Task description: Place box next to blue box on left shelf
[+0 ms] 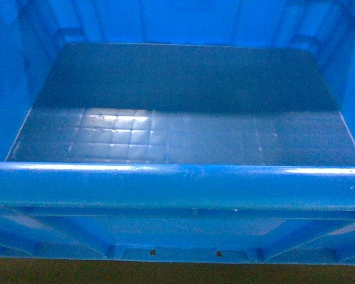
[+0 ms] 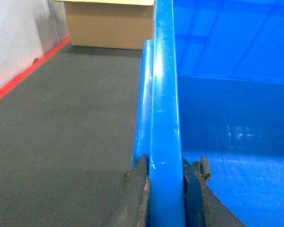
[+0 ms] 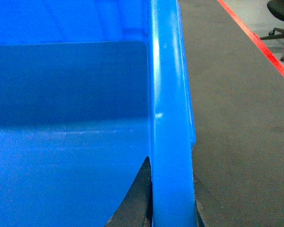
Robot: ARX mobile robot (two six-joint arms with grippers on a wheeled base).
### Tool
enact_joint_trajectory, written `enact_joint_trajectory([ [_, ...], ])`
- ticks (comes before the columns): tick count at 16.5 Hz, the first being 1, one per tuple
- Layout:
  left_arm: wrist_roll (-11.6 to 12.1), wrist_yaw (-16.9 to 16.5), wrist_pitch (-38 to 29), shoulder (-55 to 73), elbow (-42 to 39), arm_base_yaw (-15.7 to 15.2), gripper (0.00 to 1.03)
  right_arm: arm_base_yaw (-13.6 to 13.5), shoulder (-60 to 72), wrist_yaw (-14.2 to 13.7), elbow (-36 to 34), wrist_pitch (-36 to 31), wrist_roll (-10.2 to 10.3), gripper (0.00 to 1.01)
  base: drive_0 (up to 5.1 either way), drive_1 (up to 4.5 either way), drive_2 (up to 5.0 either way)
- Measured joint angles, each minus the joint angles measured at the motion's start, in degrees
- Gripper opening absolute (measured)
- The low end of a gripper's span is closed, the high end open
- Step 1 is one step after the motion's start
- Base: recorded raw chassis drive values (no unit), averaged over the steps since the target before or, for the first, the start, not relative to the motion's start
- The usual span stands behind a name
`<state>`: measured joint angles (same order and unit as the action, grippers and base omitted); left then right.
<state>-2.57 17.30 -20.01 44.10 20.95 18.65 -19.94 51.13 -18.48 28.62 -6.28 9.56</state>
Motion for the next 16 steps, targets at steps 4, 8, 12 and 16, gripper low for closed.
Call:
enact_joint_trajectory([
  [4,0.00,0.07,0.31,0.00,0.00,0.00,0.10,0.00,0.04,0.04,0.00,0.17,0.00,0.09,0.0,0.00,0.0],
  [8,-0.02,0.11,0.28,0.00,0.00,0.00,0.10,-0.04,0.11,0.02,0.00,0.11,0.00,0.09,0.0,0.00,0.0],
  [12,-0.02,0.02,0.26,0.00,0.00,0.00,0.10,-0.04,0.07,0.00,0.00,0.17,0.00,0.09,-0.8,-0.79,-0.8],
  [16,-0.02,0.04,0.28,0.00,0.00,0.00,0.10,-0.04,0.07,0.00,0.00,0.15,0.00,0.09,-1.6,-1.58,-1.6],
])
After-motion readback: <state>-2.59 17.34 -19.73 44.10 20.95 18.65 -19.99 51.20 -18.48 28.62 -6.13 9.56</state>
